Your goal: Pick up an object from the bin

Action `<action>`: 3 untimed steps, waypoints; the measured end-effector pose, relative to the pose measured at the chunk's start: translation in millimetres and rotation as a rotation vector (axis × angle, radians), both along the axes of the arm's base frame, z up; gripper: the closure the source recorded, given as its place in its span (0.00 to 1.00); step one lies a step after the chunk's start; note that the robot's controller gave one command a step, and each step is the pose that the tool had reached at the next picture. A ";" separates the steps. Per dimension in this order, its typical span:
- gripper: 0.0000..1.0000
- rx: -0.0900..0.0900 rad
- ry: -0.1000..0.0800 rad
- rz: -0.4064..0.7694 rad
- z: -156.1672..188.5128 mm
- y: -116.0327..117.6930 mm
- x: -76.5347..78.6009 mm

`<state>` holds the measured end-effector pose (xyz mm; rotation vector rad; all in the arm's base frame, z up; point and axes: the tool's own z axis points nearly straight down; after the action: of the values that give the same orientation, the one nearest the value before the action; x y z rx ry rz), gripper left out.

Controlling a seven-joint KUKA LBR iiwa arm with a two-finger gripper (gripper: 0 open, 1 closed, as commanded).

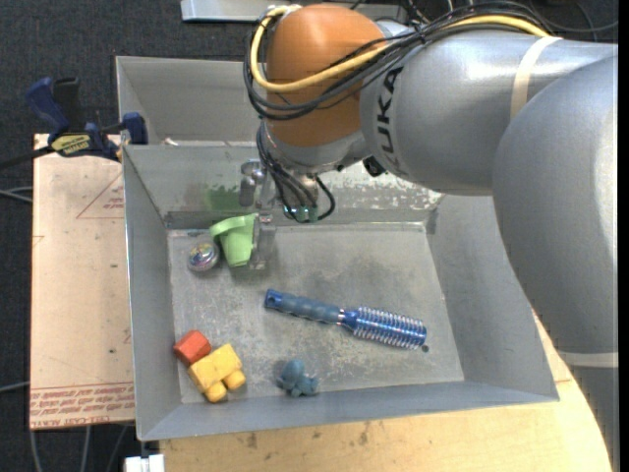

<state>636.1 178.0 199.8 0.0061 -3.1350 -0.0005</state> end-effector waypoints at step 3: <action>1.00 0.003 -0.013 0.062 -126.2 -42.8 14.0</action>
Offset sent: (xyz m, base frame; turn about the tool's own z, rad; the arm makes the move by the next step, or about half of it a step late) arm 0.0077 -0.0168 -0.0615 -0.0208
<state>650.1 135.2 73.6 0.1038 -3.1462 -0.0048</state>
